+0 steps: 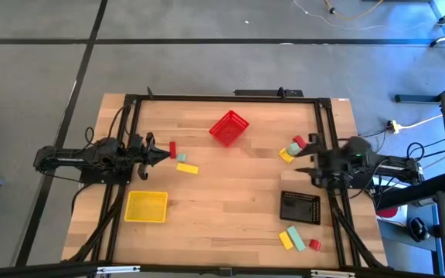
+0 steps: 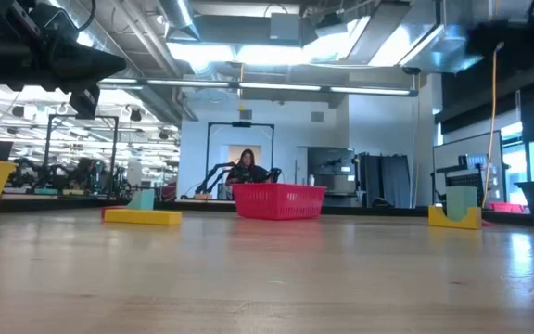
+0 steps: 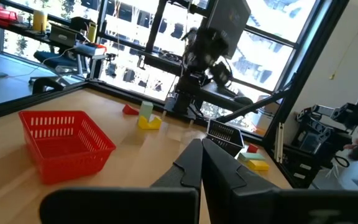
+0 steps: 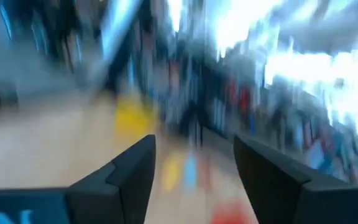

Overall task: Sort & place blocks by color
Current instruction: Put the top right light blue block into the black bin

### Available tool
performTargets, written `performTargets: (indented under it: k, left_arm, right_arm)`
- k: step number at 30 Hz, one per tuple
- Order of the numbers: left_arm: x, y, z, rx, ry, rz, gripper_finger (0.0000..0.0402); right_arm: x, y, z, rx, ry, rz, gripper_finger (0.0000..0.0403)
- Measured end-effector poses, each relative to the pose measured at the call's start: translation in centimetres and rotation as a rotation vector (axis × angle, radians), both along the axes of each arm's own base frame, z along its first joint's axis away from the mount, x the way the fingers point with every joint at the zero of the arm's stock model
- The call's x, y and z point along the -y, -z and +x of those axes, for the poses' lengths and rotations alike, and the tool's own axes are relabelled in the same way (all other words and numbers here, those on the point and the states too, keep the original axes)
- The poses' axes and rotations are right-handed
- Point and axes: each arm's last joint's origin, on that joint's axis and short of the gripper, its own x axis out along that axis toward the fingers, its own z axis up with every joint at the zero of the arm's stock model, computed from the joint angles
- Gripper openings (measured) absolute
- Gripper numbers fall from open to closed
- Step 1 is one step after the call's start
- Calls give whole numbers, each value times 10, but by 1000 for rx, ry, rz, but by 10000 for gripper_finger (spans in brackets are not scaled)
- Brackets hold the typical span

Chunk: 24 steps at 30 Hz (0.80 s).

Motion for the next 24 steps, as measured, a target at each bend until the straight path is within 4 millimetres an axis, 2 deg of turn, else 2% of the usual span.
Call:
performTargets:
  k: [4, 7, 10, 12, 14, 16, 19, 21, 24]
  left_arm:
    - [0, 0, 0, 0, 0, 0, 0]
    - [0, 0, 0, 1, 0, 0, 0]
    - [0, 0, 0, 0, 0, 0, 0]
    - [0, 0, 0, 1, 0, 0, 0]
    - [0, 0, 0, 0, 0, 0, 0]
    - [0, 0, 0, 0, 0, 0, 0]
    - [0, 0, 0, 0, 0, 0, 0]
    - [0, 0, 0, 0, 0, 0, 0]
    - [0, 0, 0, 0, 0, 0, 0]
  right_arm:
    - [-1, -40, -21, 429, -49, 112, 220]
    - [-2, -59, -43, 715, -89, 174, 220]
    - [-1, -70, -55, 839, -126, 284, 220]
    - [3, -82, -50, 776, -93, 450, 220]
    - [8, -92, -31, 595, 9, 648, 220]
    - [16, -98, -10, 411, 196, 874, 220]
    - [28, -100, 16, 250, 540, 1165, 220]
    - [32, -98, 27, 181, 698, 1278, 220]
    - [35, -100, 37, 118, 782, 1345, 220]
